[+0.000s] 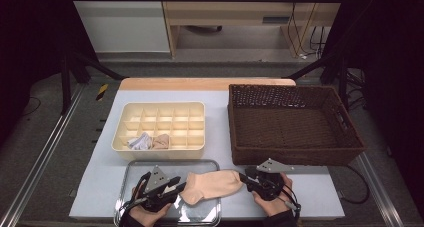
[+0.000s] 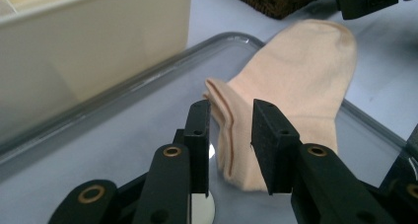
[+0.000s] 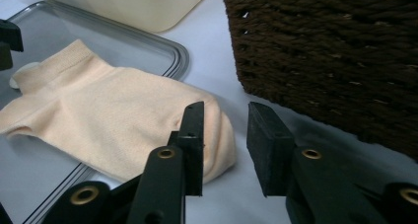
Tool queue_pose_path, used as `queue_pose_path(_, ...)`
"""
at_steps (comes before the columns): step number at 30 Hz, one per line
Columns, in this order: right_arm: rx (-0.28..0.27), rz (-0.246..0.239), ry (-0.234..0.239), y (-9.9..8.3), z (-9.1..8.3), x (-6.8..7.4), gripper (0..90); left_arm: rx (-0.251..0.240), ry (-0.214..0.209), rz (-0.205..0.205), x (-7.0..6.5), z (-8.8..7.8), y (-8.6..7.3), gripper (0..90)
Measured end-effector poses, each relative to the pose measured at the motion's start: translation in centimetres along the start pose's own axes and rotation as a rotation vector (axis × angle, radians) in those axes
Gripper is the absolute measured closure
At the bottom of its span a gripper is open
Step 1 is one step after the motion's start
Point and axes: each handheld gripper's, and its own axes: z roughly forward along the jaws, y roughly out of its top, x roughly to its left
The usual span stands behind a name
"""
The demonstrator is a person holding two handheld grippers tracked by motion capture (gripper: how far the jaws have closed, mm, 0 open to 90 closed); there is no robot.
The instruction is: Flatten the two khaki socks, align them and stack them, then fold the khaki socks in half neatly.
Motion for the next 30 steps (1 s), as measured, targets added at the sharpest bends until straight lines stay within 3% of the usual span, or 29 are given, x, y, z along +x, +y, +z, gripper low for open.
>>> queue_pose_path(4,-0.016,0.011,-0.010,-0.1,-0.3,-0.4,63.1,-0.008,-0.003,0.011,-0.2,0.2,0.5,68.3)
queue_pose_path(18,-0.019,0.011,-0.016,-0.7,-0.9,-0.5,59.8,-0.017,-0.027,0.043,-2.3,2.6,2.3,79.0)
queue_pose_path(30,-0.017,0.012,-0.019,-1.0,-0.3,-0.6,59.9,0.001,-0.051,0.051,-3.3,4.8,2.3,83.7)
